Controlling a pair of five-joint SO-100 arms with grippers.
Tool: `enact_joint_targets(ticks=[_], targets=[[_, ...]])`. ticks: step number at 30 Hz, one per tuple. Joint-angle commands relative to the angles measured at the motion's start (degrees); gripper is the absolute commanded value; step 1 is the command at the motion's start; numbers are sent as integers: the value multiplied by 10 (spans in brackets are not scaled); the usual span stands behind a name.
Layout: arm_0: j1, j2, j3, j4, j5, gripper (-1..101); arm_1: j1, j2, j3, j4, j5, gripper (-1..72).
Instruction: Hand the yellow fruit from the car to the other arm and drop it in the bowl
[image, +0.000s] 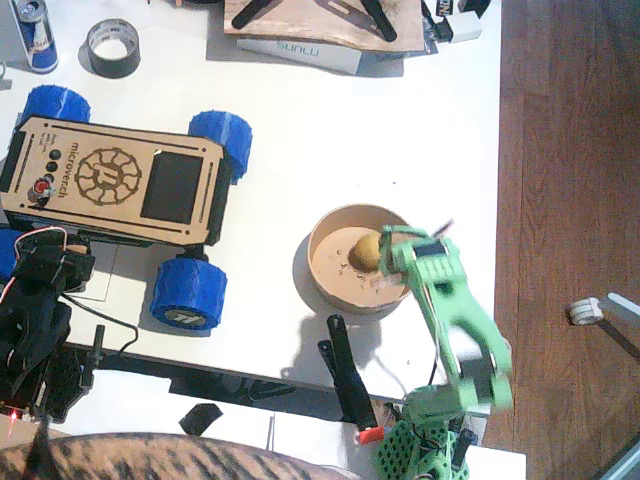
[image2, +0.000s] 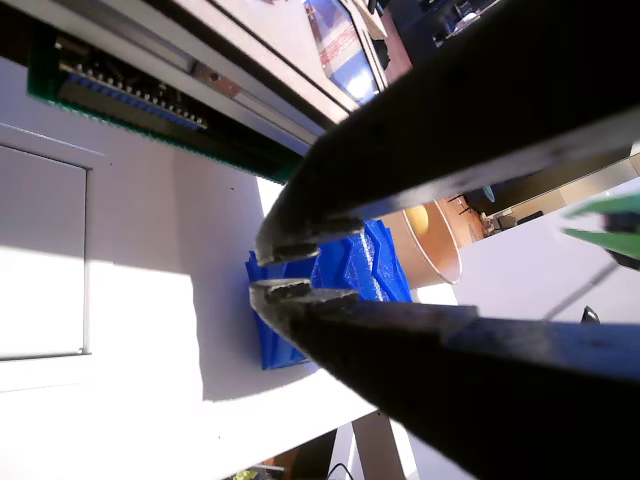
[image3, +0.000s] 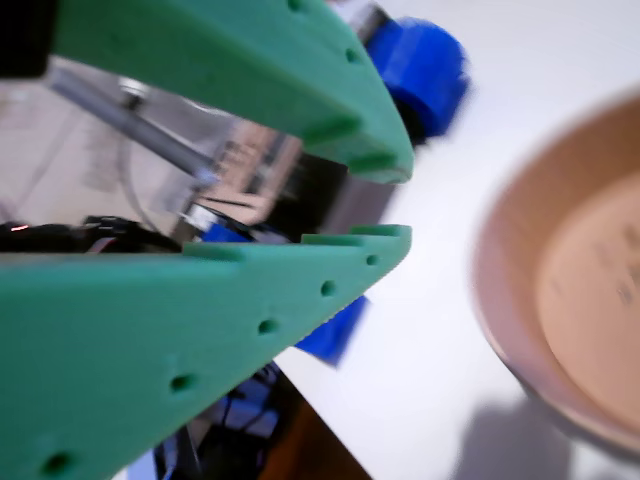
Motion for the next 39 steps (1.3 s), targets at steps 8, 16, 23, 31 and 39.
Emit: enact_joint_targets(ticks=[8,16,23,31,39], targets=[[-4,153,64,9,1,27,-15,465,254,-18,-10,1],[-29,229,98,23,0,39,-12,631,389,0,-19,1],[-29,243,100,29,0,42,-33,691,437,65,-11,1],[-29,243,100,29,0,49,-37,739,457,114,-4,1],[-29,243,100,29,0,51,-37,739,475,134,-20,1]])
